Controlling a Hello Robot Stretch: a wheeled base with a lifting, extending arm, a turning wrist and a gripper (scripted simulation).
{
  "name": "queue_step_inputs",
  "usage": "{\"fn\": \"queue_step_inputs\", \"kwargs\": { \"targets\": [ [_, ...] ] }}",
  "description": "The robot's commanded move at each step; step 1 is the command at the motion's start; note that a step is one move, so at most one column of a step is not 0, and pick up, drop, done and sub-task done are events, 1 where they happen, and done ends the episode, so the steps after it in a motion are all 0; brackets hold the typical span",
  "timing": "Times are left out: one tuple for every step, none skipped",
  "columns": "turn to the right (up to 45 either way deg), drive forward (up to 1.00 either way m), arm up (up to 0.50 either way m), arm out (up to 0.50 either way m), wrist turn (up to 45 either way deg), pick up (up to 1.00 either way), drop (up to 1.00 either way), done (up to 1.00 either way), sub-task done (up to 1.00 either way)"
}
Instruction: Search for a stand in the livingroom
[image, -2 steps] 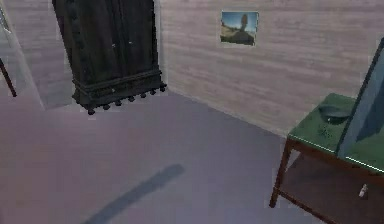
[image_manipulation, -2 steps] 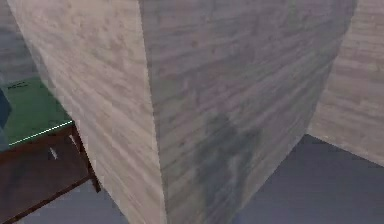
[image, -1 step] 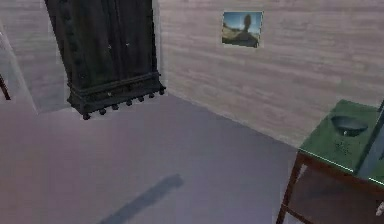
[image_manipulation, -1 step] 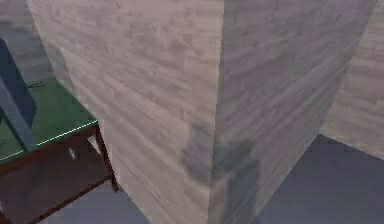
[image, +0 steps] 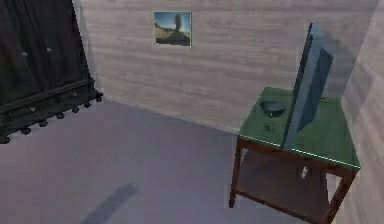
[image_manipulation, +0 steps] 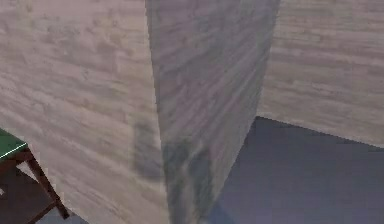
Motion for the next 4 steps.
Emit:
{"fn": "queue_step_inputs", "kwargs": {
  "targets": [
    [0.0, 0.05, 0.0, 0.0, 0.0, 0.0, 0.0, 0.0, 0.0],
    [-15.0, 0.0, 0.0, 0.0, 0.0, 0.0, 0.0, 0.0, 0.0],
    [0.0, 0.3, 0.0, 0.0, 0.0, 0.0, 0.0, 0.0, 0.0],
    [33.0, 0.0, 0.0, 0.0, 0.0, 0.0, 0.0, 0.0, 0.0]
  ]
}}
